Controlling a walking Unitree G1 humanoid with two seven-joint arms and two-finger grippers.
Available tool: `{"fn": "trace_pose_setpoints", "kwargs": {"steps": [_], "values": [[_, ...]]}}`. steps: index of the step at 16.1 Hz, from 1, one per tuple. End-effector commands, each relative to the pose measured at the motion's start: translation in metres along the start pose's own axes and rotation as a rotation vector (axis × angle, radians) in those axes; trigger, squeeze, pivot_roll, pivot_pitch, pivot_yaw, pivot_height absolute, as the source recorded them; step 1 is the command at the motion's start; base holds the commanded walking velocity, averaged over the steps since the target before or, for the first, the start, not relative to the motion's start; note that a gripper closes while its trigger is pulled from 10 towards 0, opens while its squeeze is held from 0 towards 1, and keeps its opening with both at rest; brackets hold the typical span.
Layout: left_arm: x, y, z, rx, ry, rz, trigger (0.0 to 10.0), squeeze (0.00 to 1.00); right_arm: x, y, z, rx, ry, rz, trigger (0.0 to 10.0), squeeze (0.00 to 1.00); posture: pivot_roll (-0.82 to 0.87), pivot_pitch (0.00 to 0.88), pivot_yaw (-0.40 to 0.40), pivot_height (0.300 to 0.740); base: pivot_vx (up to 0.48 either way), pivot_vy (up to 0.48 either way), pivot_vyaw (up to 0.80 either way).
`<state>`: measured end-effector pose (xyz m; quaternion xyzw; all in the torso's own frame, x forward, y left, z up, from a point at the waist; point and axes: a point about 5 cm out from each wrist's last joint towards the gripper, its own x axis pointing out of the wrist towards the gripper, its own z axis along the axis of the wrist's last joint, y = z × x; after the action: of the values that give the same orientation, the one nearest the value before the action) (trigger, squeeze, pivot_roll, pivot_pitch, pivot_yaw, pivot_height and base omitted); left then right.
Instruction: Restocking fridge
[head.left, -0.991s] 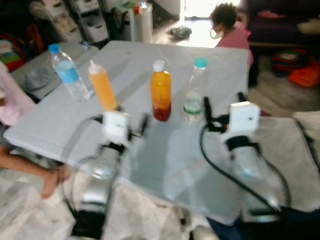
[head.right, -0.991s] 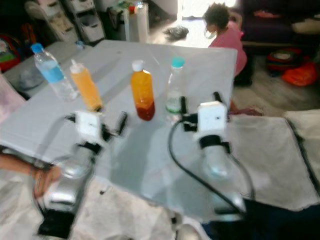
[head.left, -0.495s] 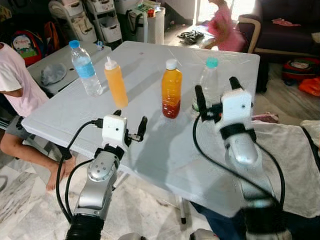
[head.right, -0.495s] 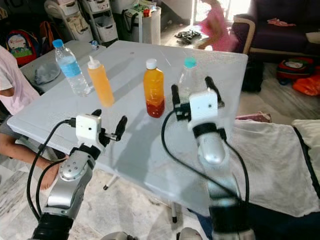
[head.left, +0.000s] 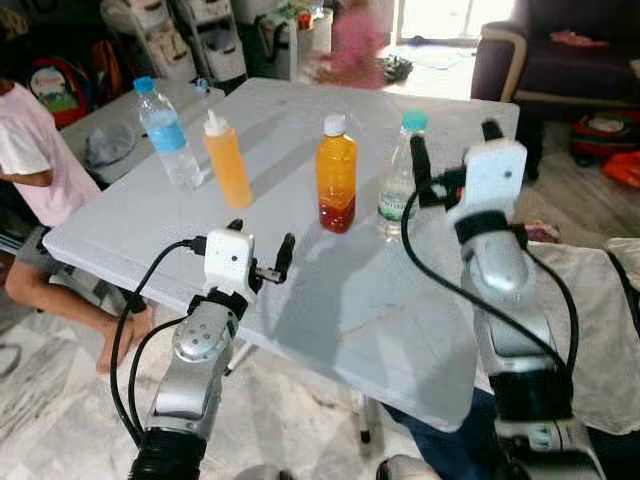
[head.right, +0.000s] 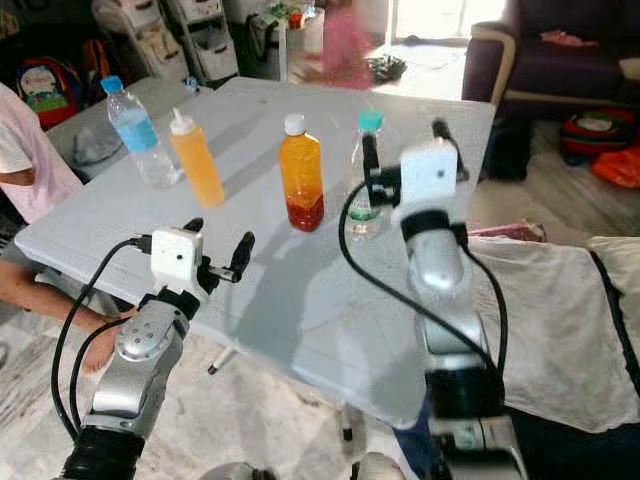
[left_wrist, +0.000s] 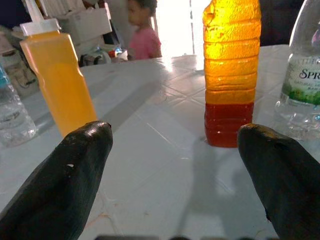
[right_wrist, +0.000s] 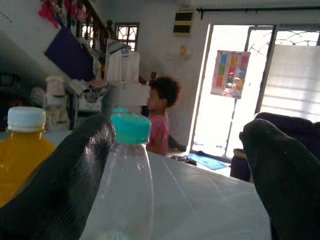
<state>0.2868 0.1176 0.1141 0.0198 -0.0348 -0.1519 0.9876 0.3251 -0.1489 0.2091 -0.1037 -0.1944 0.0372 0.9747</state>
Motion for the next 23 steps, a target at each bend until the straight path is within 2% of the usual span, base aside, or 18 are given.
{"fn": "trace_pose_setpoints", "kwargs": {"steps": [1, 8, 9, 10, 11, 15, 23], "values": [[0.000, 0.002, 0.003, 0.011, -0.003, -0.003, 10.0, 0.00, 0.006, 0.004, 0.002, 0.026, -0.006, 0.027, 10.0, 0.00, -0.01, 0.040, 0.113, 0.740, 0.000, 0.000, 0.00], [0.002, 0.000, 0.003, 0.007, 0.004, -0.007, 10.0, 0.00, 0.024, 0.018, 0.000, 0.071, 0.015, 0.116, 10.0, 0.00, -0.01, 0.034, 0.104, 0.740, 0.000, 0.000, 0.00], [0.001, 0.000, 0.002, 0.006, 0.004, -0.007, 10.0, 0.00, 0.026, 0.017, -0.001, 0.100, 0.036, 0.110, 2.9, 0.00, -0.01, 0.033, 0.103, 0.740, 0.000, 0.000, 0.00], [0.001, 0.000, 0.003, 0.005, 0.004, -0.007, 10.0, 0.00, 0.027, 0.017, -0.001, 0.096, 0.044, 0.110, 0.7, 0.00, -0.01, 0.034, 0.103, 0.740, 0.000, 0.000, 0.00], [0.002, 0.000, 0.002, 0.004, 0.006, -0.006, 10.0, 0.00, 0.028, 0.018, 0.003, 0.087, 0.038, 0.121, 0.0, 0.00, -0.01, 0.034, 0.102, 0.740, 0.000, 0.000, 0.00], [0.004, -0.001, 0.001, 0.006, 0.012, -0.012, 10.0, 0.00, 0.025, 0.022, 0.002, 0.048, 0.059, 0.137, 0.0, 0.00, -0.01, 0.034, 0.103, 0.740, 0.000, 0.000, 0.00], [0.005, -0.002, -0.001, 0.011, 0.025, -0.021, 10.0, 0.00, 0.018, 0.017, -0.003, 0.018, 0.115, 0.107, 0.0, 0.00, -0.02, 0.028, 0.107, 0.740, 0.000, 0.000, 0.00]]}}
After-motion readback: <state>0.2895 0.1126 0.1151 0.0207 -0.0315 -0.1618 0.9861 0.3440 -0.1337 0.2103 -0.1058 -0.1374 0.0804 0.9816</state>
